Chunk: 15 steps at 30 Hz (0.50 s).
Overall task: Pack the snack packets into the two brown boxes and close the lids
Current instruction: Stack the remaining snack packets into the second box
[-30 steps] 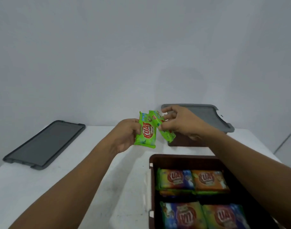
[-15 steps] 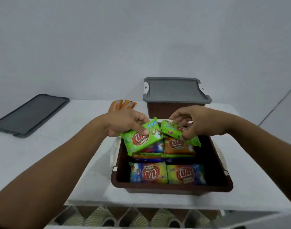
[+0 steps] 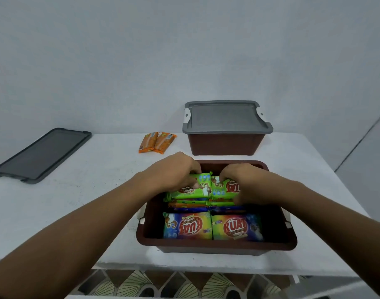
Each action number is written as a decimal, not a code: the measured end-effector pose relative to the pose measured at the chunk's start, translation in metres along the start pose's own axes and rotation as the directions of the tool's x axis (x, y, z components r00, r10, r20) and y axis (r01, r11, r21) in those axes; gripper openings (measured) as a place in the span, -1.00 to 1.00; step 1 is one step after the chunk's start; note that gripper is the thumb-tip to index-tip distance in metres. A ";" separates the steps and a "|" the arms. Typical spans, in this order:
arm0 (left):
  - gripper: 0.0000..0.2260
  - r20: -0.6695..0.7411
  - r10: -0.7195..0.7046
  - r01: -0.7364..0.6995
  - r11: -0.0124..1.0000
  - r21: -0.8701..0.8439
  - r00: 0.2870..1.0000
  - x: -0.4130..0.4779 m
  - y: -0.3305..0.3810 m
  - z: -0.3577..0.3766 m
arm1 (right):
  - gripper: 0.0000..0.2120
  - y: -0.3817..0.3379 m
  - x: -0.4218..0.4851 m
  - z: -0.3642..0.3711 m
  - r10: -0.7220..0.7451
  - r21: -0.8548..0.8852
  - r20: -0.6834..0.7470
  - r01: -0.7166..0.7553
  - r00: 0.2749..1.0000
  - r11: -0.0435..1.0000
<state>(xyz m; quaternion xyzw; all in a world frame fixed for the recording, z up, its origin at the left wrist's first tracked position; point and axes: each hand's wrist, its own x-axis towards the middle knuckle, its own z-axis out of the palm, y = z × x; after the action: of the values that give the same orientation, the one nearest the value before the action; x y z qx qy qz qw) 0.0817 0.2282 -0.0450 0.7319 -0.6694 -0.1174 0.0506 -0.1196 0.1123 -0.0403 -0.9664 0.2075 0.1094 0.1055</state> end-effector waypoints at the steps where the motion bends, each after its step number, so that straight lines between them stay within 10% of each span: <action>1: -0.76 -0.019 0.017 -0.016 0.998 0.069 1.000 -0.001 0.001 0.002 | -0.45 0.001 0.000 0.001 -0.036 -0.067 -0.030 0.034 0.999 0.997; 15: -0.73 0.044 0.142 -0.148 0.964 0.221 0.989 -0.007 -0.009 0.002 | -0.52 0.003 0.002 0.000 -0.064 -0.157 -0.064 0.053 0.996 0.986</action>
<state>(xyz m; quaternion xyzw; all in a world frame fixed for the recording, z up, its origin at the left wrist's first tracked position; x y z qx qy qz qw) 0.0889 0.2358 -0.0486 0.6803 -0.7306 -0.0475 -0.0332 -0.1194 0.1084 -0.0408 -0.9805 0.1734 0.0885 0.0261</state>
